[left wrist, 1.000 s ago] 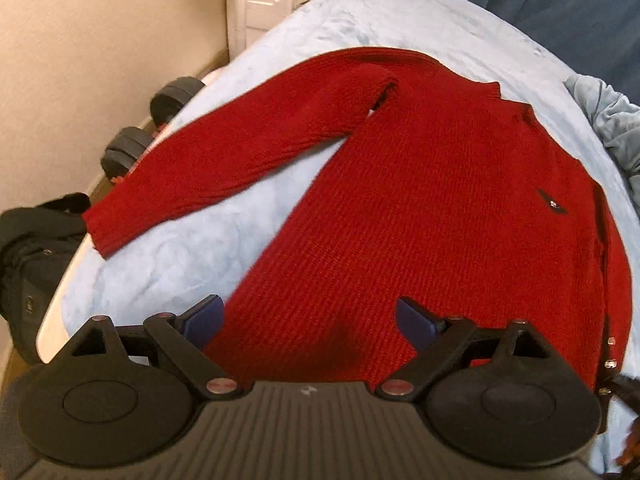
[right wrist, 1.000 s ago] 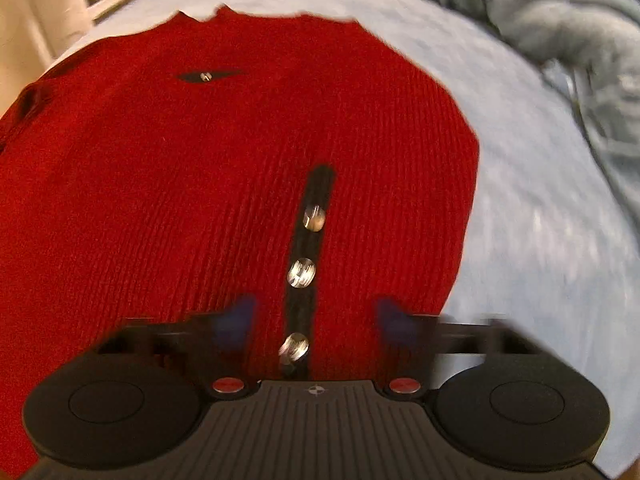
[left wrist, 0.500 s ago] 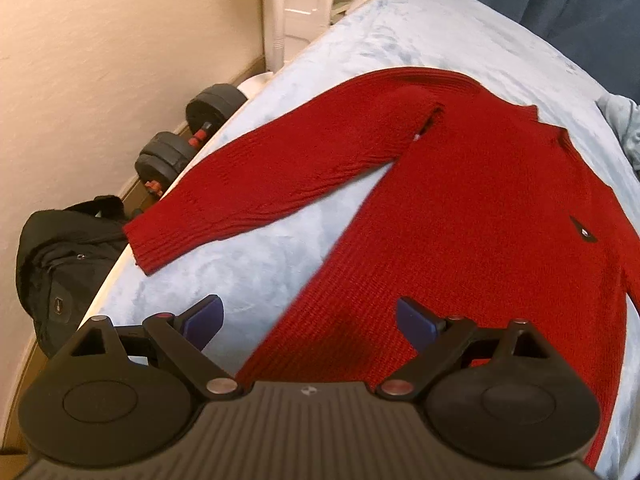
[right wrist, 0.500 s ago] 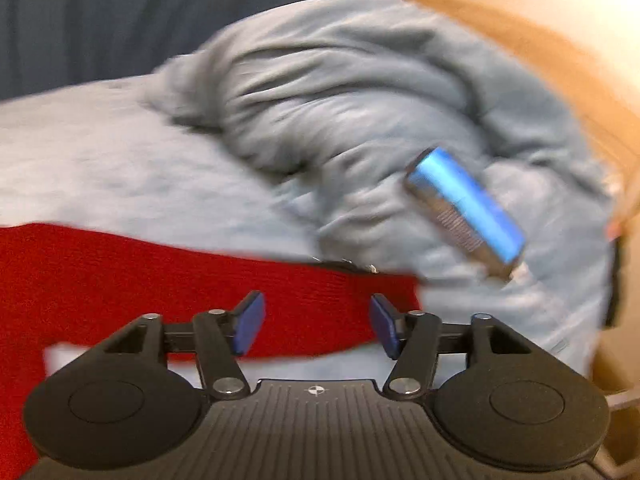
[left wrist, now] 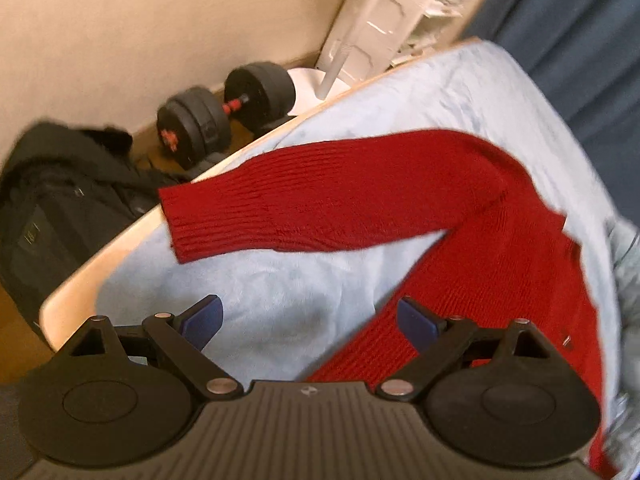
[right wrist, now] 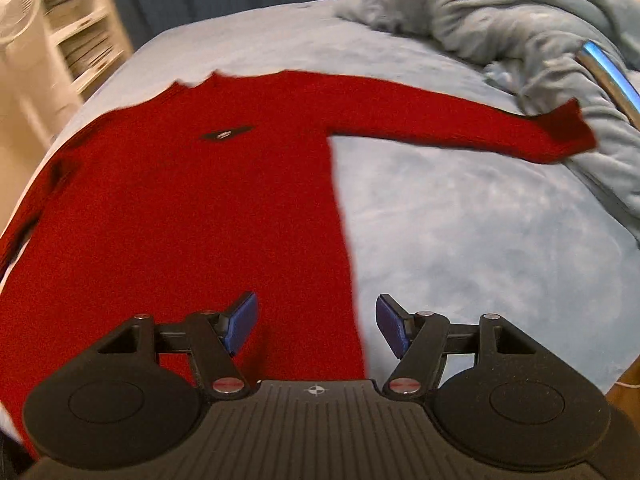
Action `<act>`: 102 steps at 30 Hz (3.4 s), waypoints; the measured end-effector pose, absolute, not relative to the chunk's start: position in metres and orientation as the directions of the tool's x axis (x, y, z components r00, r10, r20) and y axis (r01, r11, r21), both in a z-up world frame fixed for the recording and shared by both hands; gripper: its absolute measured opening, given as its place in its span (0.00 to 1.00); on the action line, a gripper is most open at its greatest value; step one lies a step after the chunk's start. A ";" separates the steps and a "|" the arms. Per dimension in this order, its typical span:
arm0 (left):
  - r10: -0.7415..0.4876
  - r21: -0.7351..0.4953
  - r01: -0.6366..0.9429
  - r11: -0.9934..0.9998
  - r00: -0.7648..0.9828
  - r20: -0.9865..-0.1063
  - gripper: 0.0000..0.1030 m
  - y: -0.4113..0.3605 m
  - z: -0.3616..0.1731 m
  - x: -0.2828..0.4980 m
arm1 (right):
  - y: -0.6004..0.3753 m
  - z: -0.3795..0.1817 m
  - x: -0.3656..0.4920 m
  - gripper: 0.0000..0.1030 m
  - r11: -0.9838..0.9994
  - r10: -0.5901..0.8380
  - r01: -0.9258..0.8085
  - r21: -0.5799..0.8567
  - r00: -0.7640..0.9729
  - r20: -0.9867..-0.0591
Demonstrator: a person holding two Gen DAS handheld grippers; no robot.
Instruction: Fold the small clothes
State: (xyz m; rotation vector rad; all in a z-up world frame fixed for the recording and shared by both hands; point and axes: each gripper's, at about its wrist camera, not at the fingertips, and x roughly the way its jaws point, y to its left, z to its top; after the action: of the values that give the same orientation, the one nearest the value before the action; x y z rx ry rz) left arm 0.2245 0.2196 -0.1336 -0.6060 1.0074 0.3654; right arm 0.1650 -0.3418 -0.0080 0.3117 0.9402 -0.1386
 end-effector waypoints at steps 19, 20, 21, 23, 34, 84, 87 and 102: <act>-0.169 -0.651 -0.699 0.295 0.632 -0.756 0.24 0.275 -0.203 0.309 | -0.284 0.010 0.187 0.65 0.988 -0.025 0.141 0.058 0.527 -0.850; -0.143 -0.643 -0.698 0.315 0.635 -0.759 0.17 0.283 -0.199 0.311 | -0.283 0.009 0.188 0.65 0.990 -0.025 0.134 0.054 0.527 -0.850; -0.109 -0.638 -0.706 0.309 0.640 -0.761 0.17 0.292 -0.195 0.313 | -0.282 0.008 0.189 0.65 0.990 -0.024 0.130 0.053 0.526 -0.850; -0.028 -0.621 -0.703 0.345 0.654 -0.756 0.16 0.310 -0.175 0.323 | -0.282 0.005 0.192 0.65 0.991 -0.016 0.119 0.054 0.523 -0.852; 0.072 -0.426 -0.368 0.826 0.819 -0.569 0.16 0.223 0.001 0.456 | -0.290 -0.014 0.200 0.65 0.983 0.025 0.142 0.116 0.520 -0.854; -0.007 -0.099 -0.119 0.988 0.606 -0.795 0.99 0.059 -0.027 0.124 | -0.324 0.090 0.094 0.78 0.918 0.104 0.183 0.351 0.743 -0.661; -0.024 -0.108 -0.102 0.989 0.607 -0.794 0.99 0.053 -0.020 0.108 | -0.315 0.092 0.083 0.79 0.918 0.141 0.149 0.367 0.742 -0.655; 0.053 -0.023 -0.110 0.994 0.642 -0.764 0.99 0.023 0.015 0.115 | -0.340 0.081 0.070 0.80 0.876 0.139 0.192 0.443 0.779 -0.611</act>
State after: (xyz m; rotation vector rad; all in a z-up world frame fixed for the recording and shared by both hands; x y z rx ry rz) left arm 0.1148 0.0230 0.0151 -0.0701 0.8683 0.0933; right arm 0.0699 -0.3403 0.0815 0.5134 0.6849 -0.0303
